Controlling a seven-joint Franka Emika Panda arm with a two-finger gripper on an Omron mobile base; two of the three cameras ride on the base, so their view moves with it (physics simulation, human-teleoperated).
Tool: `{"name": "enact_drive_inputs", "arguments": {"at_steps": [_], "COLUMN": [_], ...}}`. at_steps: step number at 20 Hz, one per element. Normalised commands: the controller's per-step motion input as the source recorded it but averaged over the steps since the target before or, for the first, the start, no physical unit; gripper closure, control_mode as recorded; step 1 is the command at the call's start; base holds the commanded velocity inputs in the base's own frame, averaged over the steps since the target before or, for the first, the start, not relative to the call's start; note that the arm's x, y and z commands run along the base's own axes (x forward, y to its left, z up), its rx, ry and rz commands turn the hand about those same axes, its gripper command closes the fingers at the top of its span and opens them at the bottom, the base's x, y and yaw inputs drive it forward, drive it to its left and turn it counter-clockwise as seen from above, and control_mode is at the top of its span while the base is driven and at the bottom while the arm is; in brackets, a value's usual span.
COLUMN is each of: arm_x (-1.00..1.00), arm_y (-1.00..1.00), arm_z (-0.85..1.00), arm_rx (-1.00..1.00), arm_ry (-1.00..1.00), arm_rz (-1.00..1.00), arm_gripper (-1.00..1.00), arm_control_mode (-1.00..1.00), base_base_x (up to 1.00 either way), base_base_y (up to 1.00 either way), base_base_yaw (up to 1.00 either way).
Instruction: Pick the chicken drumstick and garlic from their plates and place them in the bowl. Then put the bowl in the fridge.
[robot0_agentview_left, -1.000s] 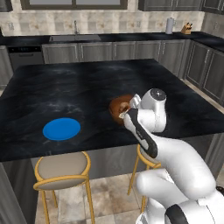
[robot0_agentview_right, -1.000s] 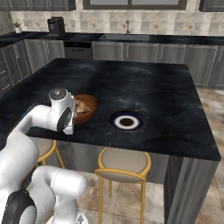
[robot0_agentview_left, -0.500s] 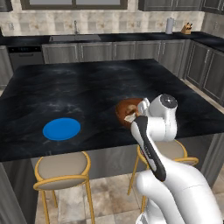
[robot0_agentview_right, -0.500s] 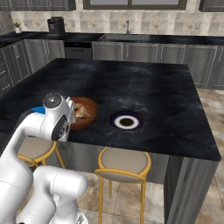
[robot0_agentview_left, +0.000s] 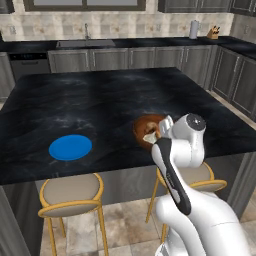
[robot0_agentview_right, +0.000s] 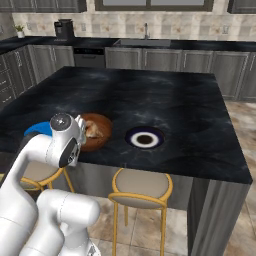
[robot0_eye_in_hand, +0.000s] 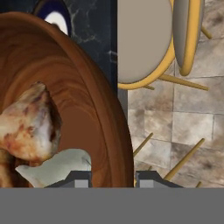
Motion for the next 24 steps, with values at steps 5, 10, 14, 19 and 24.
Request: {"name": "enact_drive_inputs", "arguments": {"at_steps": [5,10,14,19,24], "arm_x": [0.00,0.00,0.00,0.00,0.00], "arm_y": [0.00,0.00,0.00,0.00,0.00], "arm_z": [0.00,0.00,0.00,0.00,0.00], "arm_rx": [0.00,0.00,0.00,0.00,0.00], "arm_ry": [0.00,0.00,0.00,0.00,0.00], "arm_rz": [0.00,0.00,0.00,0.00,0.00], "arm_gripper": [1.00,1.00,1.00,1.00,1.00], "arm_control_mode": [-1.00,1.00,1.00,1.00,1.00], "base_base_x": [0.00,0.00,-0.02,-0.31,-0.74], "base_base_y": [0.00,0.00,0.01,0.00,0.00], "base_base_yaw": [0.00,0.00,0.00,-0.03,-0.06]}}
